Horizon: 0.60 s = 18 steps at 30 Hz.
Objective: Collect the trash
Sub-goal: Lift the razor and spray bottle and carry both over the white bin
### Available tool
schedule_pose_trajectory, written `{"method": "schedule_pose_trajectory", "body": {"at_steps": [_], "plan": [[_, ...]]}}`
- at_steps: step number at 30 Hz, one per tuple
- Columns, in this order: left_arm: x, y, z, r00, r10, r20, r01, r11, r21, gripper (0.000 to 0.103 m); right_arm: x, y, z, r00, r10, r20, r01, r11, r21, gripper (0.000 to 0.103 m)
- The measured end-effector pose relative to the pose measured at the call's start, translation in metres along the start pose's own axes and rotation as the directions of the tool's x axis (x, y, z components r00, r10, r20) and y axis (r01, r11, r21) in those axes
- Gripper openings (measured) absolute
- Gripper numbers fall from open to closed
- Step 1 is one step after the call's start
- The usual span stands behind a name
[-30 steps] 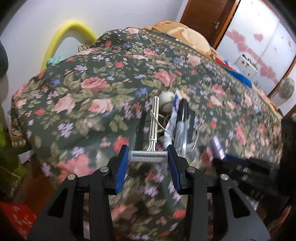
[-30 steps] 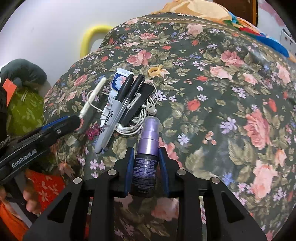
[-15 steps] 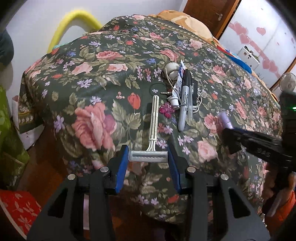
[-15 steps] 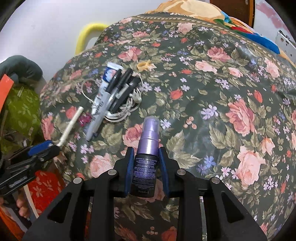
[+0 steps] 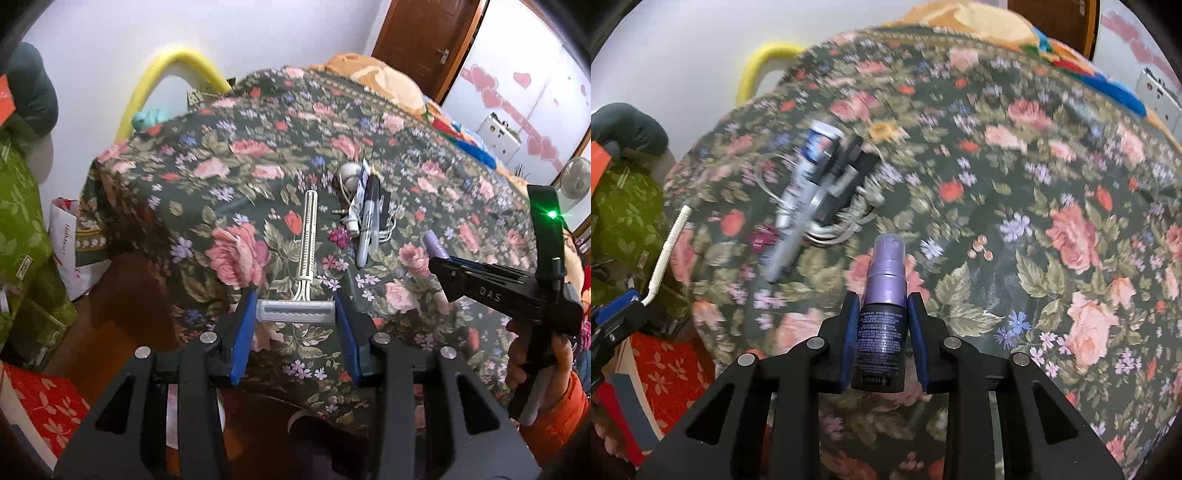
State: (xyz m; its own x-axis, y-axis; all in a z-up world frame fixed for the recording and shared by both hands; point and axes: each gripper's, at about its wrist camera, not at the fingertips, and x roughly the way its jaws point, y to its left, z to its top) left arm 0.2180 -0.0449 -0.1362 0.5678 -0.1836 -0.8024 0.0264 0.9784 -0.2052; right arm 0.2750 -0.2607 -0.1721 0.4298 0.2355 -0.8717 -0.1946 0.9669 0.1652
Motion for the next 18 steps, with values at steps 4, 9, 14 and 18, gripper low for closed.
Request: {"method": "schedule_pose_trajectory", "body": {"at_steps": [4, 9, 14, 18], "plan": [[-0.029, 0.008, -0.002, 0.999, 0.02, 0.028, -0.019, 1.0, -0.007, 0.041, -0.035, 0.03, 0.001, 0.998, 0.041, 0.054, -0.039, 0.998, -0.042, 0.024], [-0.07, 0.026, -0.015, 0.996, 0.06, 0.06, -0.059, 0.998, -0.022, 0.041, -0.069, 0.078, 0.002, 0.989, 0.101, 0.109, -0.089, 0.99, -0.113, 0.024], [-0.111, 0.054, -0.037, 0.99, 0.109, 0.085, -0.103, 0.993, -0.064, 0.041, -0.089, 0.127, -0.01, 0.977, 0.179, 0.116, -0.158, 0.973, -0.17, 0.024], [-0.132, 0.077, -0.058, 0.986, 0.146, 0.081, -0.138, 0.986, -0.097, 0.041, -0.096, 0.162, -0.024, 0.972, 0.217, 0.094, -0.193, 0.958, -0.213, 0.024]]}}
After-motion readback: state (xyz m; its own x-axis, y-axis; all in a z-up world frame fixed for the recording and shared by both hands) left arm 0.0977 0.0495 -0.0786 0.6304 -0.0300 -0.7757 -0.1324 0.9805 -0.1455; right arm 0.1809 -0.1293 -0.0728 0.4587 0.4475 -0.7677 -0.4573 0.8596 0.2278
